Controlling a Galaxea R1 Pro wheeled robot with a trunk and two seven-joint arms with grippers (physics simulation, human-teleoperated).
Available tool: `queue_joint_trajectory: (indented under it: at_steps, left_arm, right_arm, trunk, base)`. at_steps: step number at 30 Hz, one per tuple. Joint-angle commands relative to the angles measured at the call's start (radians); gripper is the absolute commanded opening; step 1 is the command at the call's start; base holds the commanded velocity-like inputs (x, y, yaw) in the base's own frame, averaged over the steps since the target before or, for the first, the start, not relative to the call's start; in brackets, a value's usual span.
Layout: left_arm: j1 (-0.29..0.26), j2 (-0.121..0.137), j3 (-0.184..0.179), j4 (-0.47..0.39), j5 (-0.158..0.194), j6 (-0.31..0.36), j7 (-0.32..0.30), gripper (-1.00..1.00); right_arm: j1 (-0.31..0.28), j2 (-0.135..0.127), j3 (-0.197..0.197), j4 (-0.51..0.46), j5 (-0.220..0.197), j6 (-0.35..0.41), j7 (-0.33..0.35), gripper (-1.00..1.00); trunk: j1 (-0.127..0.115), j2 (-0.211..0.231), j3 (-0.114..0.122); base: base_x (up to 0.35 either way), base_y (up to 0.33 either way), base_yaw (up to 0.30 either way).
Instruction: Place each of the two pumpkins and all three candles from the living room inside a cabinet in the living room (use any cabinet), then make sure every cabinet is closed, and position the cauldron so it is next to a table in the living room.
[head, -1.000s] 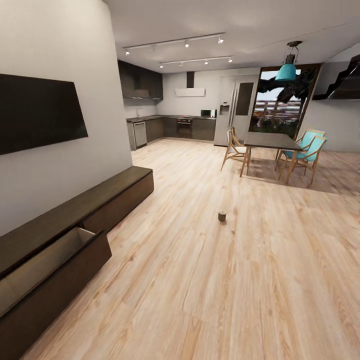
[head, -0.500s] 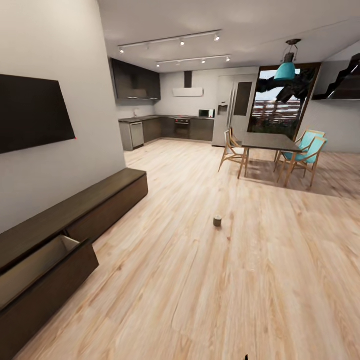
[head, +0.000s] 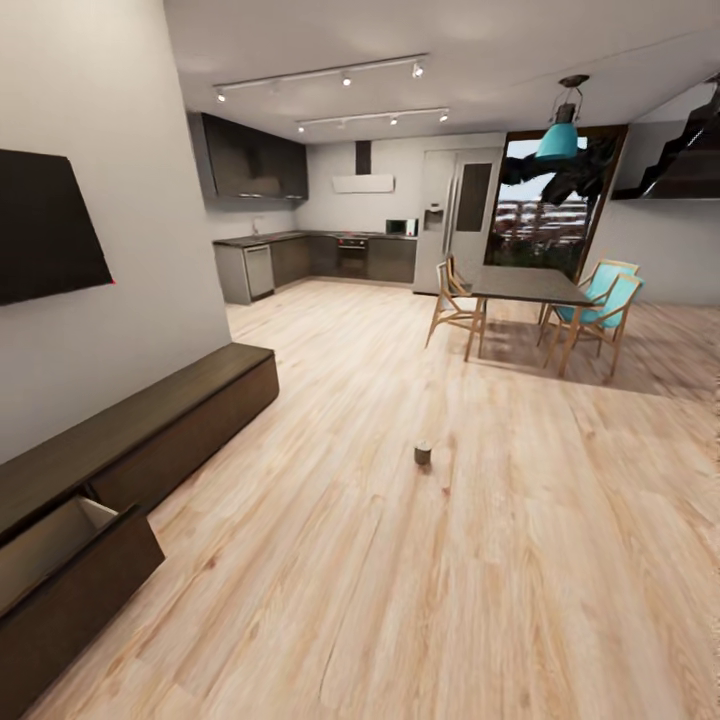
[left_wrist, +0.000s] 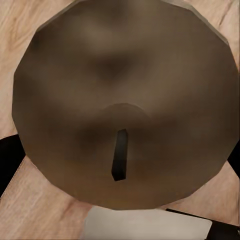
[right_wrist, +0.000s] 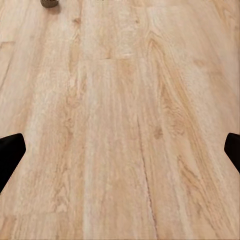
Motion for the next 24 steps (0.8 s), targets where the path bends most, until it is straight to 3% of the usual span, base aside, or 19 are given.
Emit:
queue_joint_trajectory:
  at_steps: [1,11,24]
  left_arm:
    - [-0.001,0.004,-0.011,-0.002,0.004,-0.004,0.007,-1.0]
    - [-0.001,0.009,-0.011,-0.002,0.004,-0.004,0.008,-1.0]
    - [-0.001,0.009,-0.011,-0.002,0.004,-0.004,0.007,-1.0]
  right_arm:
    - [-0.001,0.0,0.008,0.0,-0.001,-0.001,-0.009,1.0]
    - [-0.001,0.001,0.013,0.0,-0.001,0.005,-0.008,1.0]
    - [-0.001,0.001,0.013,0.0,-0.001,0.008,-0.008,1.0]
  trunk:
    - [0.001,0.0,-0.002]
    - [0.001,0.0,-0.013]
    - [0.001,0.0,-0.015]
  base:
    - [0.328,-0.001,-0.199]
    - [0.329,0.0,-0.17]
    - [0.33,0.0,-0.013]
